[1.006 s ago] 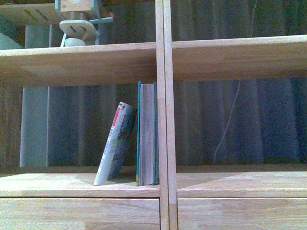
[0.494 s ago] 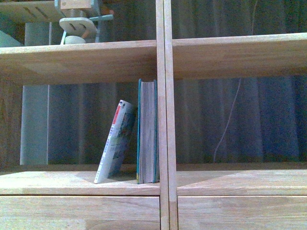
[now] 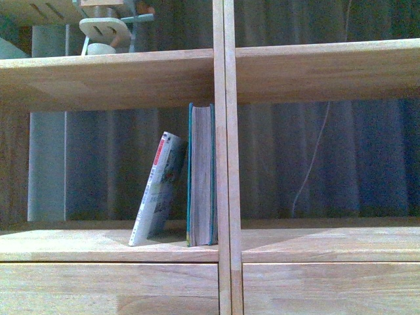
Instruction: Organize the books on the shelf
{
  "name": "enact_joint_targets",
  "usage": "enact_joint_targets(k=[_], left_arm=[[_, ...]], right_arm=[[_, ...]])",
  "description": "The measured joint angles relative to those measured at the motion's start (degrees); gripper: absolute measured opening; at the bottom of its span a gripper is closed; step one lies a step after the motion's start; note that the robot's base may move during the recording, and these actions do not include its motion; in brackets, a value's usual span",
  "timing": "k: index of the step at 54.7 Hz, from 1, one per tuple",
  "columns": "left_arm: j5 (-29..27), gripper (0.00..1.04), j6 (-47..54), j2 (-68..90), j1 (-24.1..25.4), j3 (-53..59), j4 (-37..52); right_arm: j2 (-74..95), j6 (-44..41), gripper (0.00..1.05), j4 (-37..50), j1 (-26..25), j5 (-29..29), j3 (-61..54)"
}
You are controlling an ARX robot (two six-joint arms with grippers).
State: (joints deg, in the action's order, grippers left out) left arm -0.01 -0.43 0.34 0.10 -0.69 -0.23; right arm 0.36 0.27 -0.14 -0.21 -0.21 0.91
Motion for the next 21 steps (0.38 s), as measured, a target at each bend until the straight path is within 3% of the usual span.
enact_joint_targets(k=[8, 10, 21], left_arm=[[0.0, 0.99, 0.1, 0.0, 0.0, 0.0, 0.0], [0.0, 0.98, 0.1, 0.0, 0.0, 0.0, 0.0], [0.0, 0.98, 0.1, 0.0, 0.0, 0.0, 0.0]], right_arm=[[0.0, 0.0, 0.94, 0.0, 0.0, 0.0, 0.0], [0.0, 0.0, 0.99, 0.0, 0.0, 0.0, 0.0], [0.0, 0.0, 0.98, 0.0, 0.0, 0.0, 0.0]])
